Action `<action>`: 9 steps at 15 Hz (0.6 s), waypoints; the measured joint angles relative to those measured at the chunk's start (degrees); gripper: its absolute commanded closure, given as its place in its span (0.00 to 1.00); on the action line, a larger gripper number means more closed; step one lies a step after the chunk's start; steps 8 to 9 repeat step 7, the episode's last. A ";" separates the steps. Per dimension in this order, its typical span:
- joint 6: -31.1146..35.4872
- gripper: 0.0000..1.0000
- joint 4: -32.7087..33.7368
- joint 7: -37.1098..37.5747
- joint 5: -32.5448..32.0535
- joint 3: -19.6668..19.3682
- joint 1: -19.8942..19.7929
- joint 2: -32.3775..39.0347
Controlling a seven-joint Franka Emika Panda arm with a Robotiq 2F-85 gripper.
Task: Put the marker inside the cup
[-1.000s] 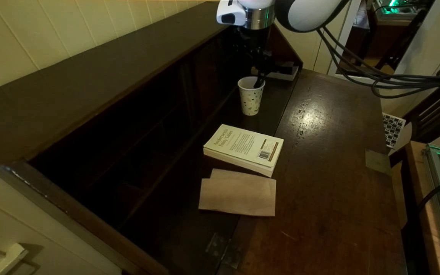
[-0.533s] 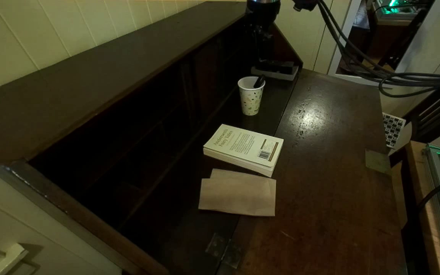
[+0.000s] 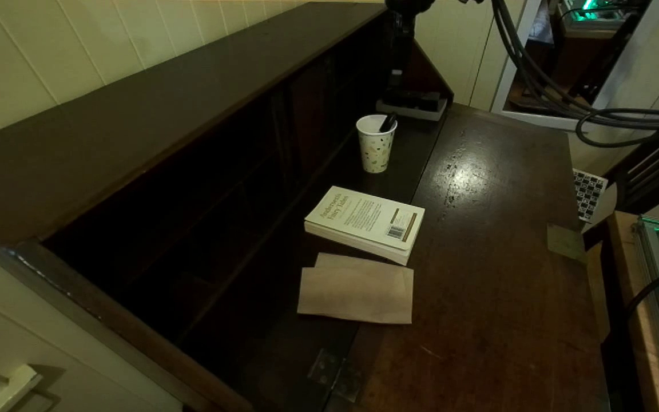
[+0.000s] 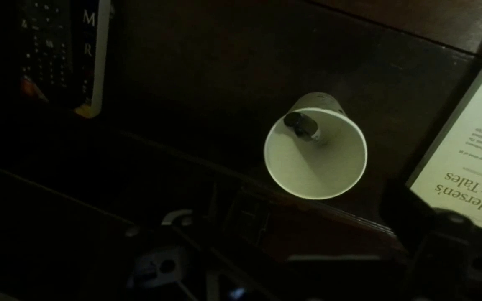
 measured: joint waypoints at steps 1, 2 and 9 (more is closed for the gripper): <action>-0.52 0.00 0.00 1.42 1.31 -0.25 -0.22 -0.27; -1.00 0.00 -0.01 2.75 2.62 -0.49 -0.46 -0.48; -1.45 0.00 -0.04 6.78 6.78 -1.41 -1.37 -0.80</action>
